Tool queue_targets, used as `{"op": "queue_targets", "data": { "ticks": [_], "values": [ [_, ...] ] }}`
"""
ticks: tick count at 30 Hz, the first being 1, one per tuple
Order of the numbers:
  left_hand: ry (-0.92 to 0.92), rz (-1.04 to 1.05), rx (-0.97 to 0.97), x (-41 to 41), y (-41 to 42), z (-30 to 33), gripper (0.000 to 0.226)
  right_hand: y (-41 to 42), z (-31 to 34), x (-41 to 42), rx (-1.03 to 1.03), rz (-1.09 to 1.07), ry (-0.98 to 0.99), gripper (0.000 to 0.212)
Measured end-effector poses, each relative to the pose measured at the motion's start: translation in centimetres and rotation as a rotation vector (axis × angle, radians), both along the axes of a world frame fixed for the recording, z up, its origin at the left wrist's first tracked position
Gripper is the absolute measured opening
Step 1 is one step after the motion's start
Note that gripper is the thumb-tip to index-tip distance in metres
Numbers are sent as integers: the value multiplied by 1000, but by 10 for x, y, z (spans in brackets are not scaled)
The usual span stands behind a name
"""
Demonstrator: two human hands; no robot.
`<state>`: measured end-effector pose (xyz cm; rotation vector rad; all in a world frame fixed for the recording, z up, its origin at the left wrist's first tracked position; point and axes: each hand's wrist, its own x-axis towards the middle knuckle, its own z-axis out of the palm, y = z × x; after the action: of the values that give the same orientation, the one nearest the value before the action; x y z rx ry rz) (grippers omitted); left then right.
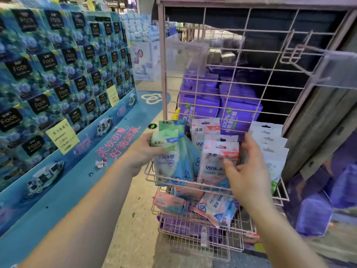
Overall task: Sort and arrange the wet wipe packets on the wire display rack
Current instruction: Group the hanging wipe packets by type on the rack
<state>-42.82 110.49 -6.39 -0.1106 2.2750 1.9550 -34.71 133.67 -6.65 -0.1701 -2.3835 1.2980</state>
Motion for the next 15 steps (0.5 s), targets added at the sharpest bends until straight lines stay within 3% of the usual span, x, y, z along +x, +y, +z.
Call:
{"op": "queue_targets", "data": {
  "ticks": [3, 6, 10, 15],
  "values": [
    [78, -71, -38, 2, -10, -13, 34, -15, 8, 4, -50, -11, 140, 37],
    [120, -219, -82, 8, -18, -19, 42, -38, 8, -4, 28, 114, 3, 26],
    [226, -173, -46, 8, -28, -28, 35, -67, 7, -32, 138, 214, -238, 46],
    [206, 23, 272, 11, -47, -43, 29, -85, 9, -71, 446, 190, -371, 55]
  ]
}}
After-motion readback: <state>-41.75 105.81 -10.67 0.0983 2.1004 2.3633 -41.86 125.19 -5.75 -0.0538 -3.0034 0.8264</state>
